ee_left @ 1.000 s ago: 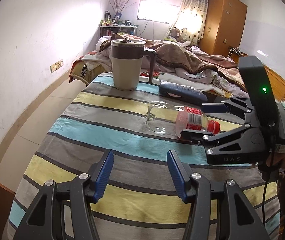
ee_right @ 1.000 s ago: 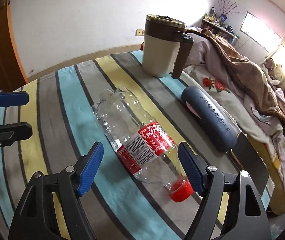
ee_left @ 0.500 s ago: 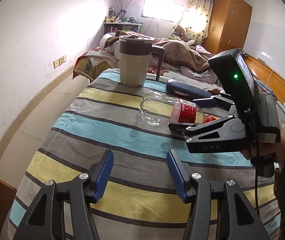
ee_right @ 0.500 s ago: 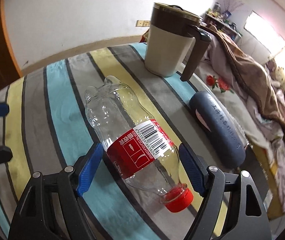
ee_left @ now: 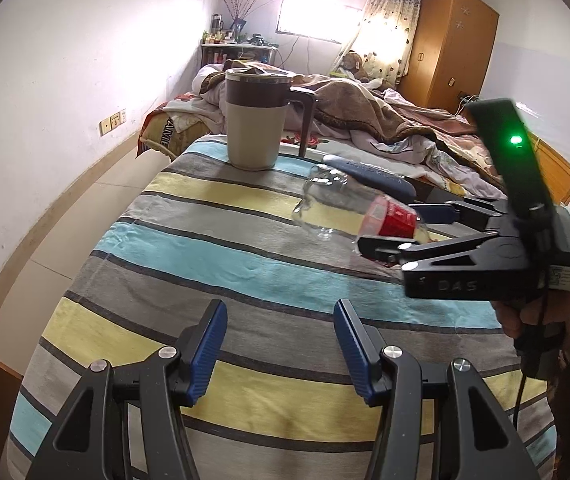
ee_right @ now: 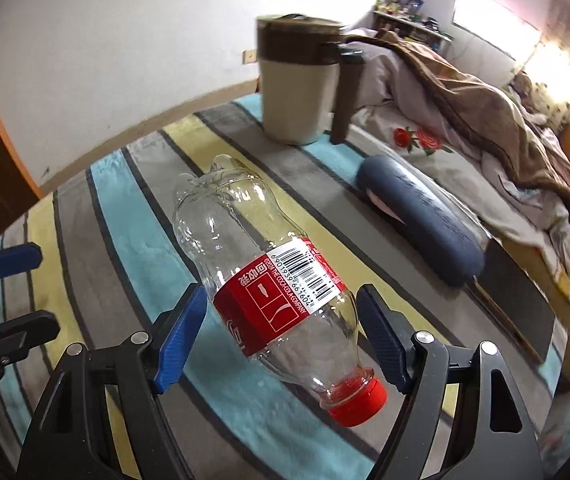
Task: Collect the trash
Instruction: 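Carry the bottle with right tool over the bin and open to drop it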
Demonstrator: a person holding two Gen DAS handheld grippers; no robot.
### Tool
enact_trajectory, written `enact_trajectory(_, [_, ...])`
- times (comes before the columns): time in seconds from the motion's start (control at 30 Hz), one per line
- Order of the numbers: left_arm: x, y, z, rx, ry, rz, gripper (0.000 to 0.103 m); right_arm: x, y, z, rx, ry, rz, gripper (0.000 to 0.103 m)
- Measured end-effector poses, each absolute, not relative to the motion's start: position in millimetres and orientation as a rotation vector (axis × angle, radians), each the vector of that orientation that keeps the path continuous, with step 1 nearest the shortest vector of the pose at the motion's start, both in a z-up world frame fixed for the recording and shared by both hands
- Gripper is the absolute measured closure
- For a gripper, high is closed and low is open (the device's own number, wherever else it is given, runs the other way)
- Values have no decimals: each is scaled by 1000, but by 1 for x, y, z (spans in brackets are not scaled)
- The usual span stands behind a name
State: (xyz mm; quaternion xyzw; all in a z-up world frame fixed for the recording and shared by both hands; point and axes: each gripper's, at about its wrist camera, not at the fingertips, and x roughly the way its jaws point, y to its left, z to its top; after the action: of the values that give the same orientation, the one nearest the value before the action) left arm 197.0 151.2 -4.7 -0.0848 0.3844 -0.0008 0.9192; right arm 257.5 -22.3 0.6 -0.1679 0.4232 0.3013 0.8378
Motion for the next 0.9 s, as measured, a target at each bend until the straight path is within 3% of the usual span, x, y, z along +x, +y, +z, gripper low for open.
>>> enact_trajectory(0.9, [176, 8, 25, -53, 734, -229, 48, 188, -175, 28, -78, 826, 311, 25])
